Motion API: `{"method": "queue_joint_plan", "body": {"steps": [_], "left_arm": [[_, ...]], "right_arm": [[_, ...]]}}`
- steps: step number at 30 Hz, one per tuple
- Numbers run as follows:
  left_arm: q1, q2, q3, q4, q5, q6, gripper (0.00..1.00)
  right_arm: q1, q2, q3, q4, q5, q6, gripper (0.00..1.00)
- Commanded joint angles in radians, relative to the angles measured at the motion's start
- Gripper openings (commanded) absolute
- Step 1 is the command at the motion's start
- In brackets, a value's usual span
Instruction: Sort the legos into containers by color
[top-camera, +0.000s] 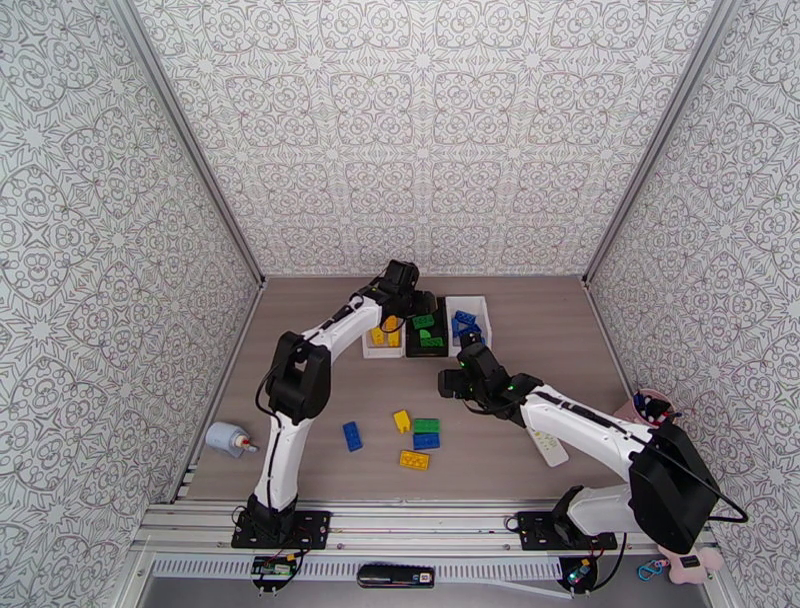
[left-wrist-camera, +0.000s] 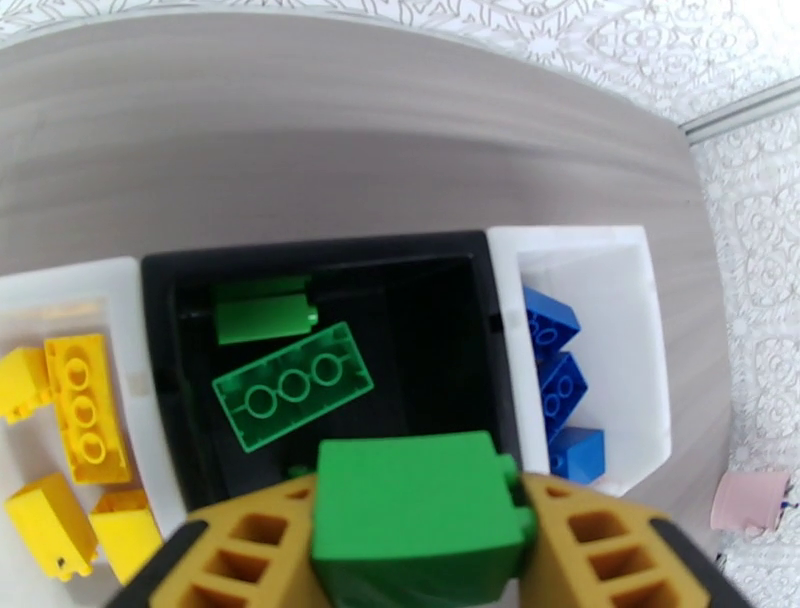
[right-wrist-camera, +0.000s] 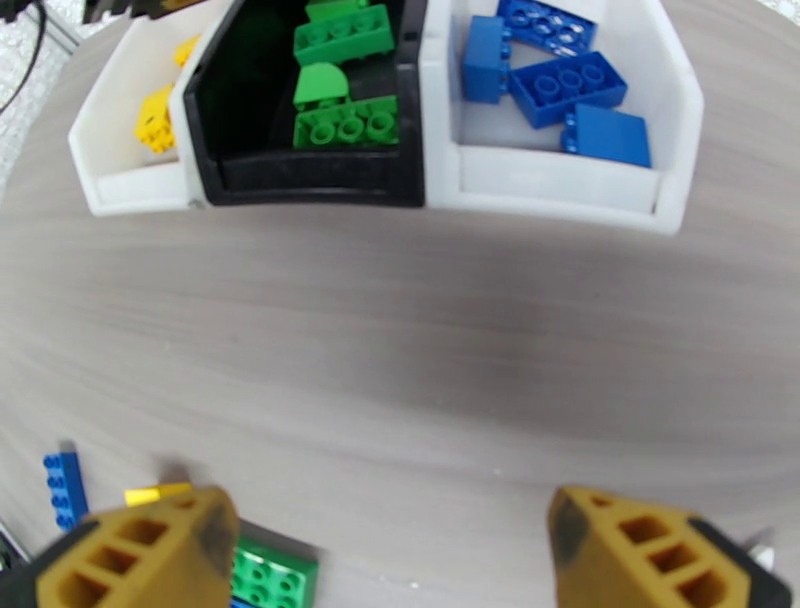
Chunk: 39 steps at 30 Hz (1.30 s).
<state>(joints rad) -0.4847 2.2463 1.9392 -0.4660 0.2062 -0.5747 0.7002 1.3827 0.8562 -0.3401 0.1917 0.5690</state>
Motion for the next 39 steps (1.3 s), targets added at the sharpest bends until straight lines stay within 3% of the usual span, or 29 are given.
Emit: {"method": "queue_joint_plan", "body": {"steps": [1, 10, 16, 23, 29, 39], "left_arm": [[-0.004, -0.029, 0.016, -0.041, 0.001, 0.018, 0.57], [-0.007, -0.277, -0.223, 0.018, -0.033, 0.081, 0.88], [0.003, -0.507, -0.456, 0.028, -0.055, 0.173, 0.96], [0.047, -0.793, -0.718, 0.001, -0.076, 0.234, 1.0], [0.176, -0.96, -0.862, -0.064, -0.038, 0.155, 1.0], [0.274, -1.042, -0.946, -0.074, -0.037, 0.133, 1.0]], "right_arm": [[-0.004, -0.005, 0.024, -0.032, 0.008, -0.012, 0.85], [0.0, 0.058, 0.076, -0.059, -0.042, -0.073, 0.85], [0.054, 0.133, 0.148, -0.104, -0.066, -0.153, 0.86], [0.151, 0.246, 0.259, -0.149, -0.108, -0.229, 0.86], [0.231, 0.357, 0.371, -0.215, -0.134, -0.303, 0.87], [0.268, 0.573, 0.574, -0.401, -0.214, -0.329, 0.87]]}}
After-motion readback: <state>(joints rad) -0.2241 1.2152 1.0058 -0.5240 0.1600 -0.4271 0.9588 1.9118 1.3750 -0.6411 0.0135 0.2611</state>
